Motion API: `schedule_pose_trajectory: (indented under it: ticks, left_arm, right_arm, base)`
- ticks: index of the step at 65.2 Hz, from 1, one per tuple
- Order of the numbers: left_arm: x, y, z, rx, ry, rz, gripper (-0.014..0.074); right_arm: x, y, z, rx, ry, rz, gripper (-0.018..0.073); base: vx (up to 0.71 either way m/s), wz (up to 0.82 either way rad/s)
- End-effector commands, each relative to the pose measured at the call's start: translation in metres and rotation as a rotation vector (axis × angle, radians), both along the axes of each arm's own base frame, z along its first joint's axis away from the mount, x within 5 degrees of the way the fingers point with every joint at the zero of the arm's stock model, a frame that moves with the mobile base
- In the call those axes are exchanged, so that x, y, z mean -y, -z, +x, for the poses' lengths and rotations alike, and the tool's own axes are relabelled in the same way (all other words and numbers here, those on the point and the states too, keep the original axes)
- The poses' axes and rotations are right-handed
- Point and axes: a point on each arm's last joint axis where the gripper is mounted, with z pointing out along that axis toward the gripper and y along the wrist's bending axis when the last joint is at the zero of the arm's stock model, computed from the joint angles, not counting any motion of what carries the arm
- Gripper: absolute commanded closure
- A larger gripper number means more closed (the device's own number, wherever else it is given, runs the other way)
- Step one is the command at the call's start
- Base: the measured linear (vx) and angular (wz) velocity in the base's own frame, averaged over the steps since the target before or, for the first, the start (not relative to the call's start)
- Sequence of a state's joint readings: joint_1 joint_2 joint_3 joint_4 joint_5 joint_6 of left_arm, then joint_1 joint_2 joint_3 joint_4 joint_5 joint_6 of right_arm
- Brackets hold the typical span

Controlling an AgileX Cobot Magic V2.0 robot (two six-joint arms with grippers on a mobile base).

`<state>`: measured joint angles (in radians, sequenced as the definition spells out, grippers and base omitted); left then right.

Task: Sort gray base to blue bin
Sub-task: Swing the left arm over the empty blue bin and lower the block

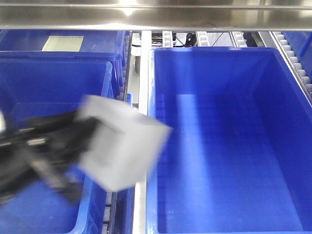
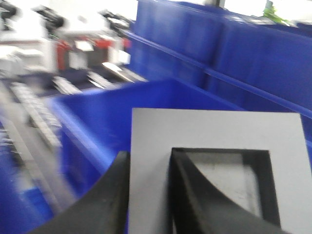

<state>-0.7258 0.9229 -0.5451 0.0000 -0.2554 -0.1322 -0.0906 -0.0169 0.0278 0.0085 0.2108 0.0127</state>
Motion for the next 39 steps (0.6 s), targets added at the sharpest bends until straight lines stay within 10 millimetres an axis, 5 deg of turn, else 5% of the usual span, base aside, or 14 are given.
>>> schedule_pose_trajectory:
  ticks: [1, 21, 39]
  left_arm:
    - [0.031, -0.030, 0.010, 0.095, 0.075, -0.109, 0.0603]
    - [0.127, -0.027, 0.049, -0.022, 0.190, -0.114, 0.0601]
    - [0.184, 0.015, 0.087, -0.167, 0.193, 0.045, 0.0595]
  right_arm:
    - [0.000, -0.005, 0.001, 0.061, -0.001, -0.027, 0.0564]
    - [0.000, -0.005, 0.001, 0.061, -0.001, -0.027, 0.0564]
    - [0.000, -0.005, 0.001, 0.061, -0.001, -0.027, 0.0564]
  base:
    - [0.00, 0.00]
    - [0.00, 0.00]
    - [0.00, 0.00]
